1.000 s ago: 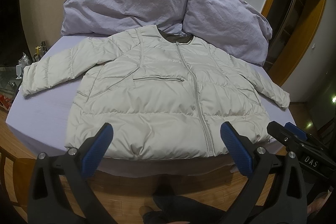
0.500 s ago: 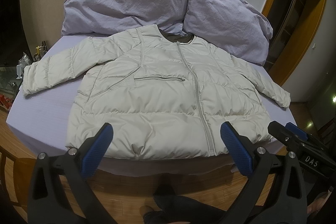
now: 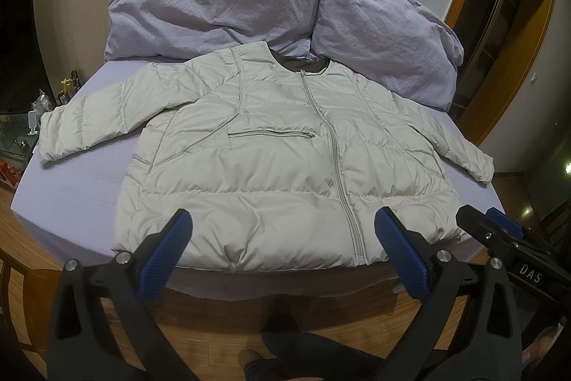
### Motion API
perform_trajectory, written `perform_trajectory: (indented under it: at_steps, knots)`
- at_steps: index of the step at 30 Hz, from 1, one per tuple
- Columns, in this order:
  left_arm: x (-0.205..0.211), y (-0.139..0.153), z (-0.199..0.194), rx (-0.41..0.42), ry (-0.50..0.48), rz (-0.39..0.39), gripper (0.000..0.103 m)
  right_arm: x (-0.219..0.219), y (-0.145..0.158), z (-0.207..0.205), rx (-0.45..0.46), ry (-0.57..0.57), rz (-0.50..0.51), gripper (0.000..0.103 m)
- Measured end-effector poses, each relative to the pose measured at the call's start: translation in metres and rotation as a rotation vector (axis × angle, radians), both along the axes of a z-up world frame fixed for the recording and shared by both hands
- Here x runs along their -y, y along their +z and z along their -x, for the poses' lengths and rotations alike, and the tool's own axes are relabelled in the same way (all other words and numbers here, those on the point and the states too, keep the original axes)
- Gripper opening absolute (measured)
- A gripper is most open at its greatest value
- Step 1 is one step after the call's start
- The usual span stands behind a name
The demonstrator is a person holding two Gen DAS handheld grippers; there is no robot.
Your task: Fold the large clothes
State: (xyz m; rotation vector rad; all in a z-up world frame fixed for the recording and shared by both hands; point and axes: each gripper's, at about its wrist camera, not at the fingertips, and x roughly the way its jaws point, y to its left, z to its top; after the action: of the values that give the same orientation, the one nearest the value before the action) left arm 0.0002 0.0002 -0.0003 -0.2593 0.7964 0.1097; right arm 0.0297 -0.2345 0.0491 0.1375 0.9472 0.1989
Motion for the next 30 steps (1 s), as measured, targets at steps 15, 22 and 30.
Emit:
perform_trajectory:
  at_steps: [15, 22, 30]
  knots:
    - [0.000, 0.000, 0.000, -0.002, 0.001, 0.000, 0.101, -0.001, -0.001, -0.002, -0.003, -0.001, -0.002, 0.096]
    - [-0.002, -0.003, -0.001, -0.009, 0.007, -0.006, 0.101, 0.001, -0.007, -0.009, 0.004, -0.016, 0.002, 0.096]
    - [-0.018, -0.022, -0.040, -0.053, 0.026, -0.047, 0.101, 0.044, -0.029, -0.059, -0.048, -0.123, 0.039, 0.094]
